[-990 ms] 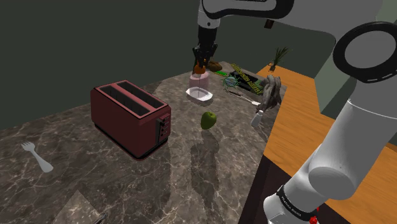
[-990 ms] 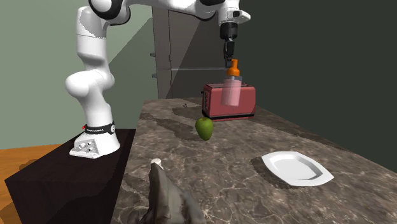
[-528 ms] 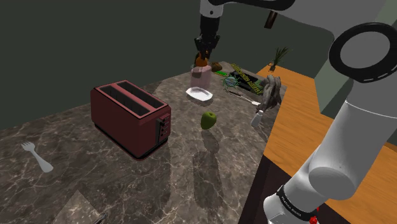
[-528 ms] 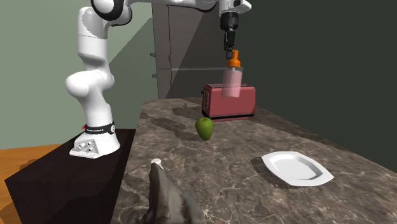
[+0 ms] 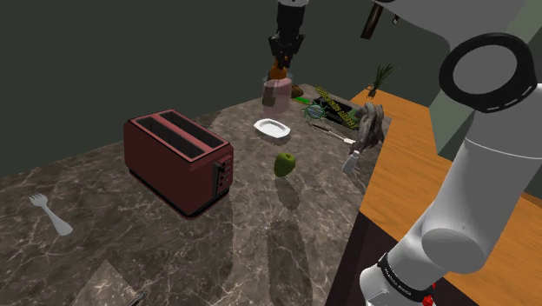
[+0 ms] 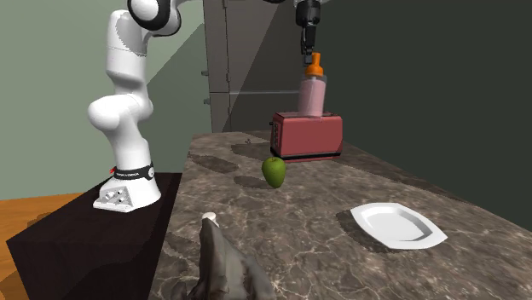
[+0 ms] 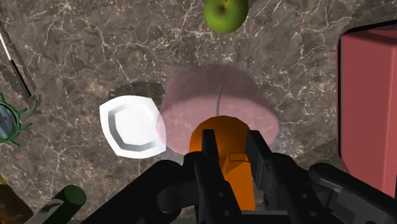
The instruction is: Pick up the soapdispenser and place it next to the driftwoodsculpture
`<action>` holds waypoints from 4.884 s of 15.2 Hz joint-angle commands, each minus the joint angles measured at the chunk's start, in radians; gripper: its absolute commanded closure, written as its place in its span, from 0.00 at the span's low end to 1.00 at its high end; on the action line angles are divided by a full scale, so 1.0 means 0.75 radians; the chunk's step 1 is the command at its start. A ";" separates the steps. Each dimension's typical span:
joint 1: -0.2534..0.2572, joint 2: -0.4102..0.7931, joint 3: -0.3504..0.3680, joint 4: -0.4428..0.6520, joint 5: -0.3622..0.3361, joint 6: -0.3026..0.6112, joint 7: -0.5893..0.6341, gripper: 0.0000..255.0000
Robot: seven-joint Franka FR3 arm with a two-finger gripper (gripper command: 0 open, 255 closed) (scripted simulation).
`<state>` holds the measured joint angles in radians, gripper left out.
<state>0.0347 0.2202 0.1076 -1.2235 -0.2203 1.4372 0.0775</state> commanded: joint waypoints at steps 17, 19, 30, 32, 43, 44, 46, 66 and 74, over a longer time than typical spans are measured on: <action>-0.136 0.018 -0.067 0.225 0.008 -0.162 -0.239 1.00; -0.179 -0.005 -0.090 0.189 0.018 -0.137 -0.299 1.00; -0.409 0.006 -0.223 0.190 0.071 -0.064 -0.636 1.00; -0.452 0.033 -0.246 0.226 0.084 -0.062 -0.698 1.00; -0.668 0.236 -0.323 0.479 0.159 -0.072 -0.964 1.00; -0.665 0.211 -0.322 0.419 0.156 -0.038 -0.959 1.00; -0.659 0.168 -0.322 0.314 0.151 0.024 -0.950 1.00; -0.641 -0.007 -0.317 -0.310 0.123 0.470 -0.883 1.00; -0.641 -0.018 -0.317 -0.469 0.116 0.616 -0.863 1.00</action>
<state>-0.4456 0.2046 -0.1303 -1.5661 -0.1331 1.8868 -0.5709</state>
